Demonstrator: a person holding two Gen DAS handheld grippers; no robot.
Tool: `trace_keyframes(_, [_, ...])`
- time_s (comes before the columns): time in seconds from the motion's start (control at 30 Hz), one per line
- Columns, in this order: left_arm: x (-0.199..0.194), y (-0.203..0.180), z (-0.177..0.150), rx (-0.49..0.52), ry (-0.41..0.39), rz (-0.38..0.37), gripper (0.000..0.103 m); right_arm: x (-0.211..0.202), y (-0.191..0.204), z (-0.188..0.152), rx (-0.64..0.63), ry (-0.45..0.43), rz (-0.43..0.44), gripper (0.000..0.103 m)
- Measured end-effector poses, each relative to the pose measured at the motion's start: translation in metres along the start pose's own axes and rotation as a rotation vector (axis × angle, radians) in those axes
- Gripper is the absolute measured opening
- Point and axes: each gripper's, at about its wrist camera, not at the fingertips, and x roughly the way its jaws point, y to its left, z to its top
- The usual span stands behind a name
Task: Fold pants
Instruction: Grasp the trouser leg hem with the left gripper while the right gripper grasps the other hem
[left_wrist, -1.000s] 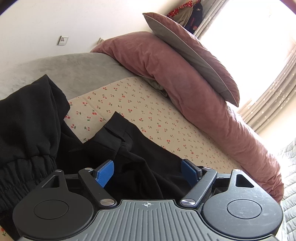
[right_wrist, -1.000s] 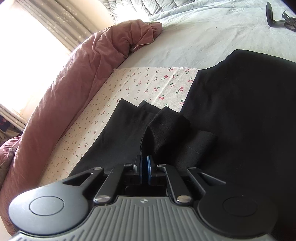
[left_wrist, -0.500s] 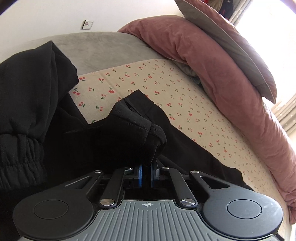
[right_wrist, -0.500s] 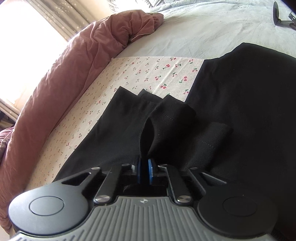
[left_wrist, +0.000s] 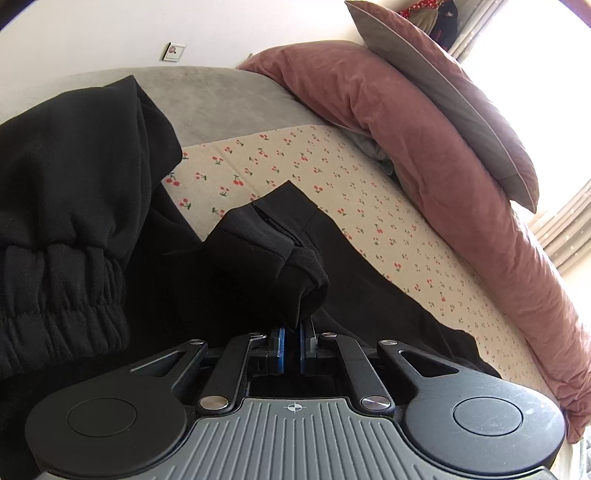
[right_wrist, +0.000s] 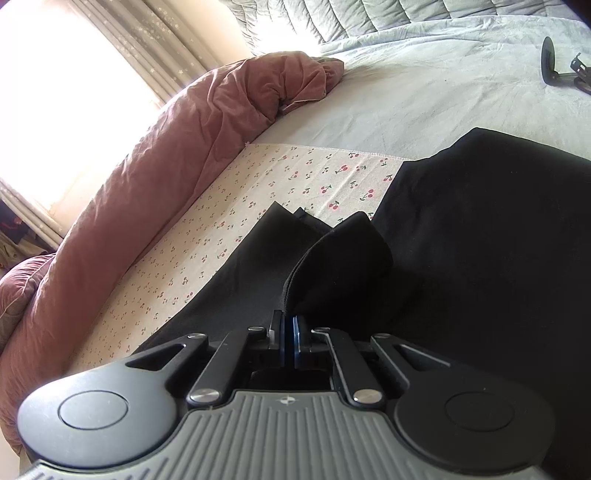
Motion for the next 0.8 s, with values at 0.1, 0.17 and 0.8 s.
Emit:
trace_keyframes(0.1, [0.002, 0.001, -0.005, 0.044, 0.004, 0.019, 0.007, -0.003, -0.004, -0.002, -0.010, 0.008, 0.004, 0.000])
trace_keyframes(0.17, [0.007, 0.003, -0.007, 0.067, 0.031, 0.029, 0.013, 0.007, -0.005, -0.004, -0.014, 0.041, -0.019, 0.000])
trace_keyframes(0.8, [0.001, -0.031, 0.037, 0.022, -0.085, -0.024, 0.004, 0.045, 0.054, 0.045, 0.013, 0.043, 0.150, 0.000])
